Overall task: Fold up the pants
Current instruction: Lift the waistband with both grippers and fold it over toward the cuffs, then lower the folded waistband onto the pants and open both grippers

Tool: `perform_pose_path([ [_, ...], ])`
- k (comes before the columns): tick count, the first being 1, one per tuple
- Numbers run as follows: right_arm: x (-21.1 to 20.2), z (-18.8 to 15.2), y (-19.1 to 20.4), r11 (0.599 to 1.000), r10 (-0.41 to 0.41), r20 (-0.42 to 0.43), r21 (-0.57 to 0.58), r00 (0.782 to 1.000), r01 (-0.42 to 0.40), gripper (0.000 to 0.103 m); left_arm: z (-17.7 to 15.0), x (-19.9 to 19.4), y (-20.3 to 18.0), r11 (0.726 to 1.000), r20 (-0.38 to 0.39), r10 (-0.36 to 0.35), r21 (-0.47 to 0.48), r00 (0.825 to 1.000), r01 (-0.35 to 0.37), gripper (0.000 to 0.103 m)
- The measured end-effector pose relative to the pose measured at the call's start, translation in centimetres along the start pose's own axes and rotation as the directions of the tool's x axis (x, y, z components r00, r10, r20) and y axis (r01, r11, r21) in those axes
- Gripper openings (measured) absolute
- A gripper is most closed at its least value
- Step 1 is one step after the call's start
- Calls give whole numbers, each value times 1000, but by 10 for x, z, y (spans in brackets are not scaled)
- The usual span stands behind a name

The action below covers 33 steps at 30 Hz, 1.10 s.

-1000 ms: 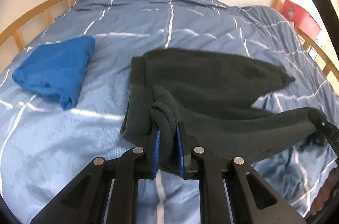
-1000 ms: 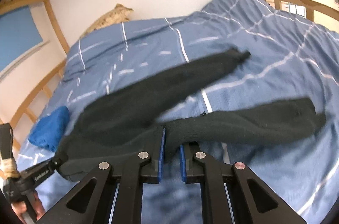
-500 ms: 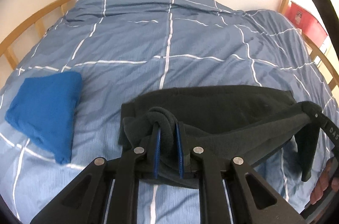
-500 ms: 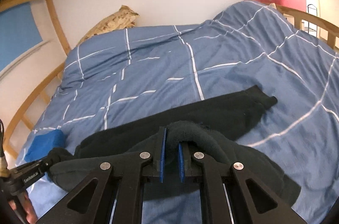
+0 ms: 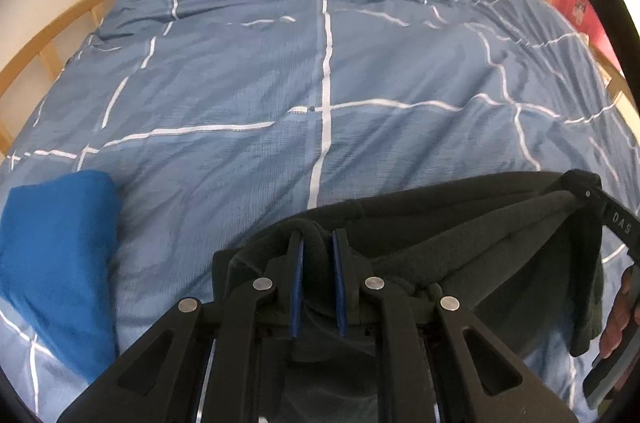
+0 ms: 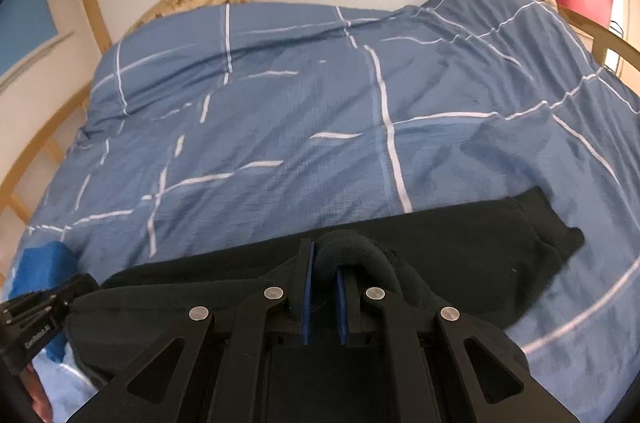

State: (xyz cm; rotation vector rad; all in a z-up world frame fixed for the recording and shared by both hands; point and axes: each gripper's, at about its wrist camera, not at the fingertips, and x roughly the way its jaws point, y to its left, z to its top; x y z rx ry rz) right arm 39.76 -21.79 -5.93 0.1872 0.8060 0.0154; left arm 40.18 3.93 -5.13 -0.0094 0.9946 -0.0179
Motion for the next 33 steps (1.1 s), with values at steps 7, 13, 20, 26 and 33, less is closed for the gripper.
perform_pose_path([
  [7, 49, 7, 4, 1000, -25, -77, -16, 997, 24, 10, 12, 32, 6, 999, -26, 18, 31, 1000, -17, 15],
  [13, 77, 3, 10, 997, -71, -137, -52, 988, 65, 10, 19, 39, 14, 997, -11, 55, 63, 998, -55, 39],
  [20, 83, 6, 16, 990, -110, -190, -103, 976, 91, 16, 26, -2, 29, 955, 134, 241, 143, 961, -260, 57],
  [26, 55, 12, 37, 987, -98, -173, -146, 980, 73, 50, 1, -34, 22, 936, 174, 171, 278, 970, -215, 63],
  [33, -1, -2, 84, 956, -82, -83, -289, 993, 55, 65, -26, -33, 35, 923, 138, -66, 384, 988, 8, 62],
])
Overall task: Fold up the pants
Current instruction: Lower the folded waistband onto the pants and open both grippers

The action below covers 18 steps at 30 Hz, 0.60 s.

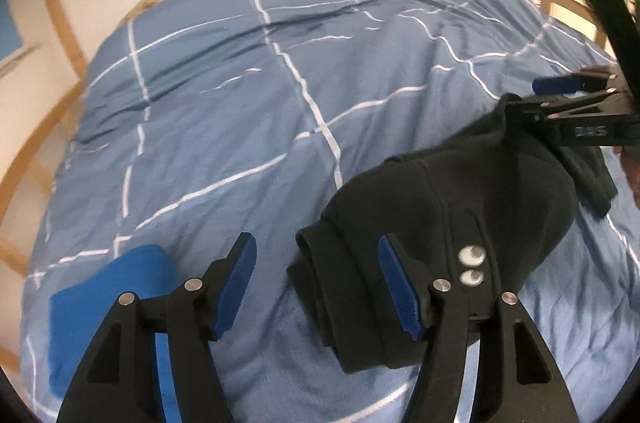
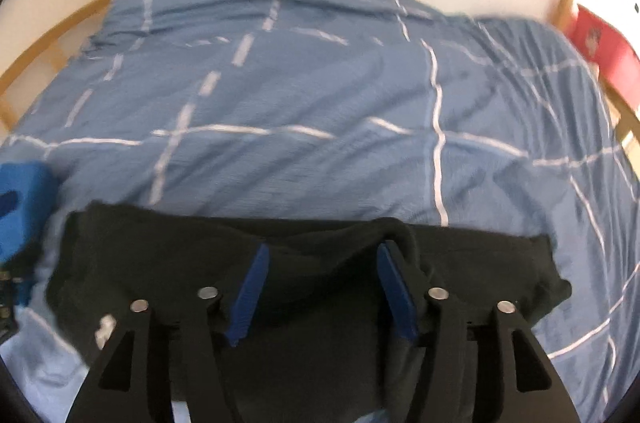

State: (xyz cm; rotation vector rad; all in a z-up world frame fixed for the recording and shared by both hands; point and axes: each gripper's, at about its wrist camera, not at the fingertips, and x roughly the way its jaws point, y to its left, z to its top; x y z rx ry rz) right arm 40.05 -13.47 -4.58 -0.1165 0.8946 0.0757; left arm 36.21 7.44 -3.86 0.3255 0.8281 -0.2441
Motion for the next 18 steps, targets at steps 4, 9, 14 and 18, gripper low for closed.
perform_pose_path([
  [4, -17, -5, 21, 999, 39, 37, -35, 999, -38, 66, -1, 26, 17, 993, -17, -102, -63, 995, 101, 62],
  [9, -19, -13, 51, 994, 100, 60, -56, 993, -97, 66, 0, 53, 27, 972, -12, -213, -104, 977, 210, 62],
  [14, -9, -22, 68, 987, 145, 56, -76, 988, -140, 66, 1, 73, 24, 965, -27, -234, -125, 972, 229, 62],
  [18, 1, -25, 73, 987, 145, 50, -73, 988, -141, 66, -2, 77, 24, 954, -12, -251, -171, 968, 245, 29],
])
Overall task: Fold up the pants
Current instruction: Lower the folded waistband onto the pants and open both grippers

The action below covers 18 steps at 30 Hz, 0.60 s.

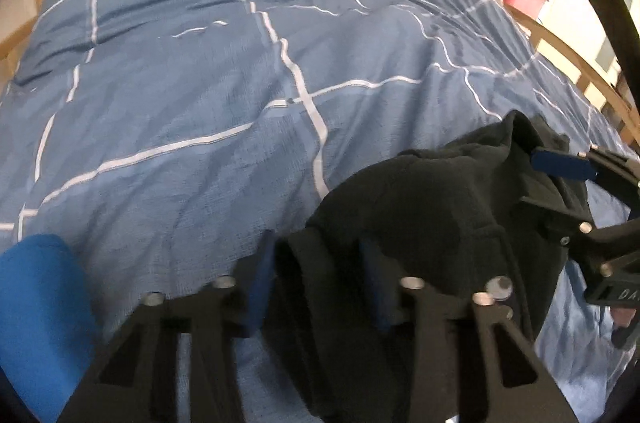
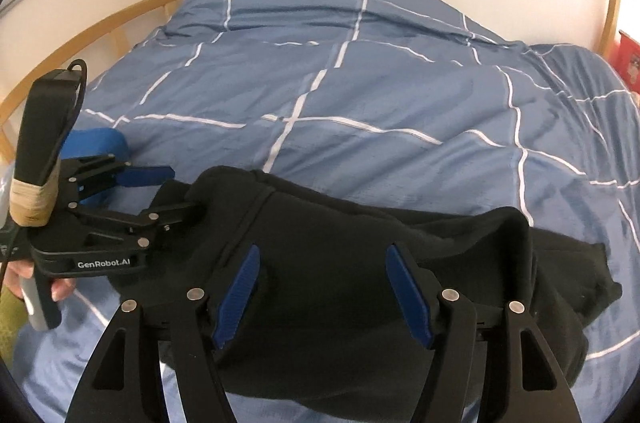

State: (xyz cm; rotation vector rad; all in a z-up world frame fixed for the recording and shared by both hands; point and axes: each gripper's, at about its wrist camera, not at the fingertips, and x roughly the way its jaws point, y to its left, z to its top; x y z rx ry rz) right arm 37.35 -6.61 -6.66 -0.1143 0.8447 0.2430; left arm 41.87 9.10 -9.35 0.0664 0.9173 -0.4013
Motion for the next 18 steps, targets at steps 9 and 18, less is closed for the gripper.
perform_pose_path([
  [9, 16, -5, 1, 1000, 17, -28, 10, 999, -16, 66, -4, -29, 9, 992, -3, 76, -99, 997, -76, 14],
  [18, 28, -4, -13, 999, -7, -59, 54, 998, 10, 66, -6, -38, 3, 971, 9, 219, -98, 976, -217, 47],
])
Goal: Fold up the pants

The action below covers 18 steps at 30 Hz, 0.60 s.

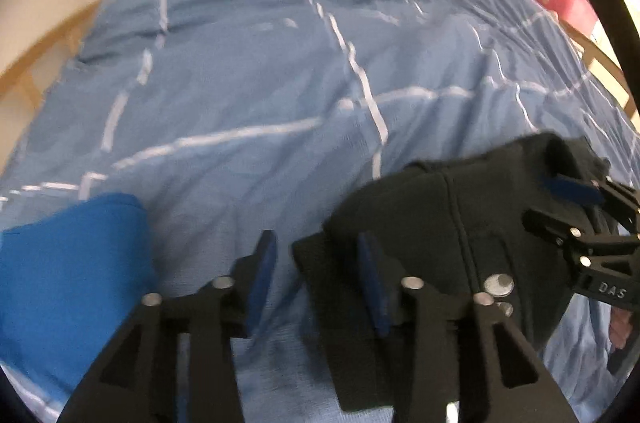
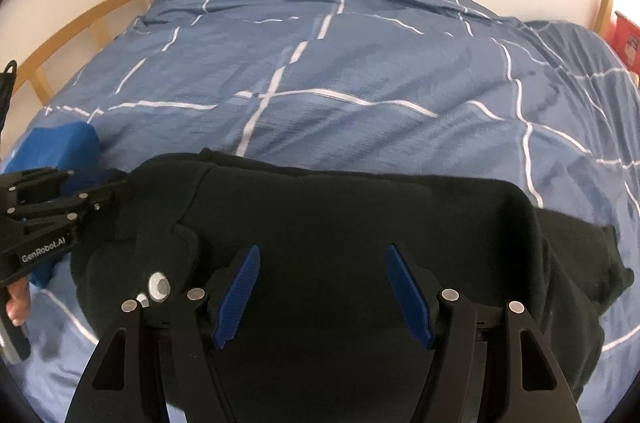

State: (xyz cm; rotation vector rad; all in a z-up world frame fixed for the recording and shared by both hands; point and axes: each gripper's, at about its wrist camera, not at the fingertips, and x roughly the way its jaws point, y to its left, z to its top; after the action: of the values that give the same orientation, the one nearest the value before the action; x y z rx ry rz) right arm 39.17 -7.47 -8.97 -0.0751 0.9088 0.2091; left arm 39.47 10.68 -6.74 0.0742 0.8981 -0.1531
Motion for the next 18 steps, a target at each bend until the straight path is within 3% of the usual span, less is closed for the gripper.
perform_pose_path([
  [5, -42, -12, -13, 1000, -9, 77, -5, 997, 9, 66, -6, -58, -29, 996, 121, -7, 87, 993, -4, 52],
  [9, -86, -26, -26, 1000, 10, 149, -22, 989, -7, 66, -16, -96, -66, 990, 172, -51, 141, 984, 27, 58],
  [13, -127, -47, -48, 1000, 26, 202, -6, 979, -26, 66, -24, -115, -106, 977, 159, -182, 140, 970, 161, 64],
  [18, -161, -79, -87, 1000, -4, 231, 30, 973, -4, 66, -38, -107, -167, 953, 117, -263, 187, 958, 239, 65],
])
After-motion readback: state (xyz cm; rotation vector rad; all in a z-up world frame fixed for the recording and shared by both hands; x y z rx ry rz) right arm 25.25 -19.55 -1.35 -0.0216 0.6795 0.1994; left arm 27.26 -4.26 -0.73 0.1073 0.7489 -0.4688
